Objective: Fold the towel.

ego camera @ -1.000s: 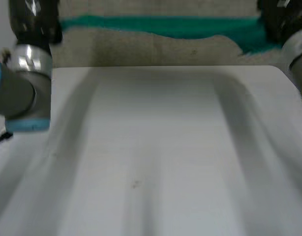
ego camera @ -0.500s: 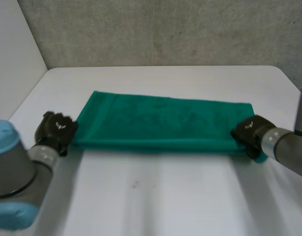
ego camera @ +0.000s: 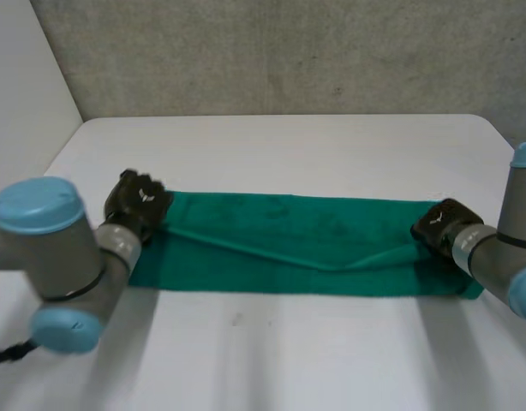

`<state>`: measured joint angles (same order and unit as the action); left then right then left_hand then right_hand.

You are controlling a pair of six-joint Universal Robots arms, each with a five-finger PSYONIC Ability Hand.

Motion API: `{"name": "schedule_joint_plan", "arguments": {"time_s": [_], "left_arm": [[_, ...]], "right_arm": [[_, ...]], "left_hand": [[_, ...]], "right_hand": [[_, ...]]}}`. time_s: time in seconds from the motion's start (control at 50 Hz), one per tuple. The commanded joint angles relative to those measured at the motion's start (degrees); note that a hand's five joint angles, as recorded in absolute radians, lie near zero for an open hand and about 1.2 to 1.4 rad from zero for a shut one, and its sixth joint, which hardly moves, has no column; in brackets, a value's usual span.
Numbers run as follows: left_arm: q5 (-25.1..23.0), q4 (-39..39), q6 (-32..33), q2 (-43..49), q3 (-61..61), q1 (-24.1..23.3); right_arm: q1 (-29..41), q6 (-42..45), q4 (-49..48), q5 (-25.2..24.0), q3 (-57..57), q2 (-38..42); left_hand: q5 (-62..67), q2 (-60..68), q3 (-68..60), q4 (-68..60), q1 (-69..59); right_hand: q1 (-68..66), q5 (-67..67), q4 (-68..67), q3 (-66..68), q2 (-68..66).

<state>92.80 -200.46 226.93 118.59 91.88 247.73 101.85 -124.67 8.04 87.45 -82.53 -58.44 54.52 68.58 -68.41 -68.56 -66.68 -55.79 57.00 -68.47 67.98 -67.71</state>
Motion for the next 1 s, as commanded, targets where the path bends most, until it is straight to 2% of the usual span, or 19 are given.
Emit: {"name": "schedule_joint_plan", "arguments": {"time_s": [0.02, 0.12, 0.24, 0.26, 0.28, 0.3, 0.32, 0.4, 0.48, 0.58, 0.68, 0.8, 1.0], "left_arm": [[0.1, -4.9, 0.8, 15.1, -18.3, -0.3], [-1.5, -4.9, 1.1, 22.5, -25.9, -0.3], [-4.6, -5.5, 1.1, 24.4, -26.7, -0.3], [-6.5, -5.9, 1.1, 24.7, -26.6, -0.3], [-8.1, -6.3, 1.1, 24.8, -26.4, -0.4], [-9.5, -6.7, 1.0, 24.8, -26.2, -0.4], [-10.6, -7.0, 1.1, 24.8, -26.0, -0.6], [-11.5, -8.3, 1.1, 24.6, -26.3, -0.8], [-11.4, -10.4, 1.0, 24.2, -26.8, -0.7], [-10.8, -12.6, 1.0, 23.9, -27.7, -0.7], [-11.1, -12.9, 0.9, 24.1, -27.9, -0.7], [-11.7, -12.9, 0.4, 25.3, -28.1, -0.6], [-11.7, -12.2, 0.3, 27.8, -29.3, -0.6]], "right_arm": [[-0.1, -1.0, -0.3, 1.8, 9.1, 6.8], [0.0, -1.8, -0.2, 2.2, 16.9, 12.5], [0.4, -2.1, -0.2, 2.5, 20.1, 15.8], [0.9, -2.3, -0.2, 2.5, 20.6, 16.3], [1.5, -3.2, -0.4, 2.9, 20.8, 16.5], [1.5, -3.2, -0.4, 2.9, 20.8, 16.5], [1.6, -6.8, -1.0, 4.0, 21.0, 16.5], [1.6, -10.8, -1.5, 4.2, 21.0, 16.0], [1.5, -13.0, -1.9, 3.9, 21.3, 14.7], [1.3, -13.6, -2.7, 3.3, 22.2, 13.9], [1.4, -13.5, -2.8, 0.0, 24.1, 14.4], [1.1, -14.5, -2.6, -5.0, 25.9, 17.3], [0.5, -16.3, -2.1, -6.2, 27.7, 19.2]], "left_hand": [[15.5, 11.4, -11.6, -11.4, -13.3], [15.5, 11.4, -11.6, -11.4, -13.3], [15.5, 11.4, -11.6, -11.4, -13.3], [15.5, 11.4, -11.6, -11.4, -13.3], [6.5, 2.4, -2.6, -2.5, -4.3], [-5.9, -10.0, 9.8, 9.9, 8.1], [-19.3, -23.4, 23.2, 23.4, 21.5], [-26.9, -30.9, 30.8, 30.9, 29.0], [-27.6, -31.6, 31.5, 31.6, 29.7], [-26.9, -31.0, 30.8, 30.9, 29.1], [-26.7, -30.8, 30.6, 30.8, 28.9], [-27.4, -31.5, 31.3, 31.4, 29.6], [-26.6, -30.6, 30.4, 30.6, 28.7]], "right_hand": [[-24.2, 13.0, -11.5, 12.0, -12.3], [-24.2, 13.0, -11.5, 12.0, -12.3], [-23.8, 12.6, -11.1, 11.6, -11.8], [-16.3, 5.1, -3.6, 4.1, -4.3], [-10.9, -0.3, 1.8, -1.3, 1.1], [-10.8, -0.4, 1.9, -1.4, 1.1], [8.0, -19.2, 20.7, -20.2, 19.9], [11.7, -22.9, 24.4, -23.9, 23.6], [20.5, -31.7, 33.1, -32.6, 32.4], [23.3, -34.5, 36.0, -35.5, 35.3], [26.0, -37.2, 38.7, -38.2, 37.9], [25.2, -36.4, 37.9, -37.4, 37.1], [23.8, -35.1, 36.5, -36.0, 35.8]]}}
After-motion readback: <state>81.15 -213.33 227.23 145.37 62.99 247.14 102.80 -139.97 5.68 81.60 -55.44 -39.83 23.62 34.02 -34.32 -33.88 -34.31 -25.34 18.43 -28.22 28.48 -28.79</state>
